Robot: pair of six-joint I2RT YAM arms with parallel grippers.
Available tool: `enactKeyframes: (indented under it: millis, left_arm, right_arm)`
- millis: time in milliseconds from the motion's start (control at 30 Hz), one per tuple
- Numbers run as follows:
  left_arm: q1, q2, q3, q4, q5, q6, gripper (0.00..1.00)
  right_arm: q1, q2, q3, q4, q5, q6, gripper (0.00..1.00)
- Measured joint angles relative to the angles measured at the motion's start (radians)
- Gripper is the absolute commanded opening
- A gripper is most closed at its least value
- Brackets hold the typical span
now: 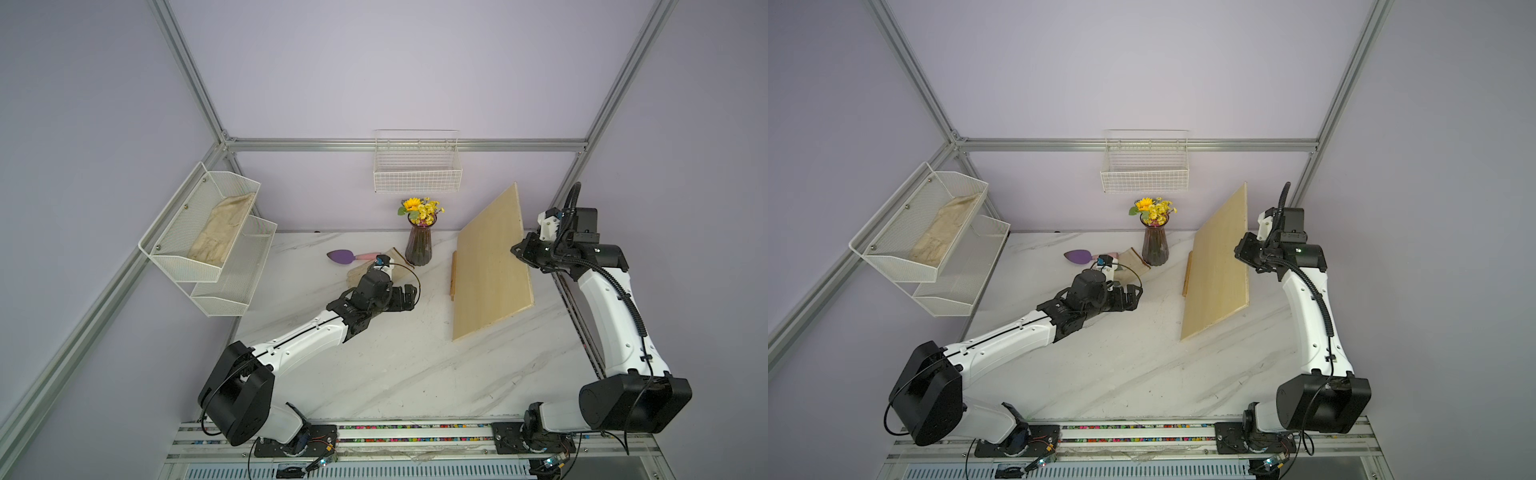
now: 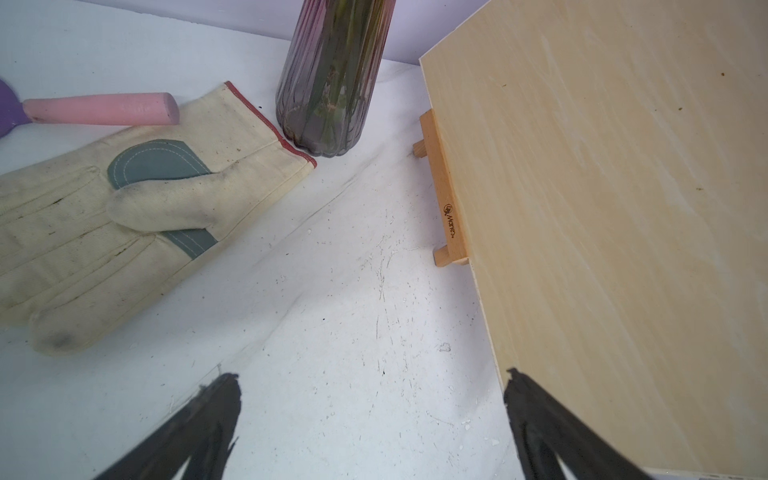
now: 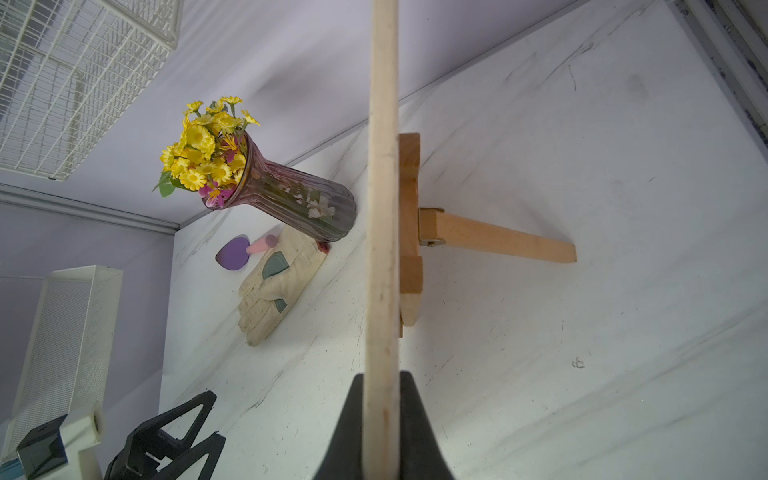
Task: Assemble the easel
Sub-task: Place the drawing board on the easel.
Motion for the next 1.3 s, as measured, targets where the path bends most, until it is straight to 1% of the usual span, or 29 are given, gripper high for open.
enactKeyframes:
  millis: [33,233,300,433,533,600,667,733,767,833,933,1033,1100,1300]
  left_arm:
    - [0.000,0.000,0.000,0.000,-0.001,0.000,1.00]
    - [0.000,0.000,0.000,-0.002,-0.003,0.001,1.00]
    - [0.000,0.000,0.000,-0.002,-0.005,0.001,1.00]
    - [0.000,-0.009,0.000,-0.006,-0.009,0.002,1.00]
    - [0.000,-0.029,0.000,-0.006,-0.014,0.002,1.00]
    - [0.000,-0.042,0.000,-0.006,-0.020,0.003,1.00]
    - [0.000,-0.050,0.000,-0.006,-0.026,0.005,1.00]
    - [0.000,-0.056,0.000,-0.006,-0.033,0.011,1.00]
    - [0.000,-0.056,0.000,-0.006,-0.037,0.015,1.00]
    - [0.000,-0.060,0.000,-0.010,-0.050,0.024,1.00]
    - [0.001,-0.073,0.000,-0.036,-0.076,0.036,1.00]
    - [0.005,-0.098,0.000,-0.056,-0.099,0.051,1.00]
    - [0.013,-0.120,0.000,-0.063,-0.116,0.059,1.00]
    - [0.048,-0.192,-0.002,-0.084,-0.193,0.076,1.00]
  right_arm:
    - [0.000,0.000,0.000,0.000,0.000,0.000,0.13]
    - [0.000,0.000,0.000,0.003,-0.006,0.030,0.19]
    - [0.000,-0.003,0.000,0.015,-0.006,0.045,0.25]
    - [0.000,-0.019,0.002,0.033,-0.006,0.060,0.29]
    - [-0.001,-0.026,0.006,0.038,-0.004,0.069,0.37]
    - [-0.002,-0.026,0.008,0.043,0.002,0.072,0.40]
    - [-0.002,-0.031,0.008,0.045,0.015,0.076,0.49]
    - [-0.003,-0.041,0.012,0.045,0.034,0.089,0.63]
    - [-0.003,-0.047,0.018,0.044,0.044,0.096,0.65]
    - [-0.003,-0.058,0.044,0.045,0.072,0.097,0.72]
    - [-0.004,-0.087,0.086,0.050,0.150,0.104,0.85]
    - [-0.009,-0.131,0.096,0.072,0.227,0.118,0.87]
    - [-0.011,-0.163,0.076,0.097,0.278,0.131,0.92]
    - [-0.013,-0.293,-0.146,0.178,0.425,0.149,0.94]
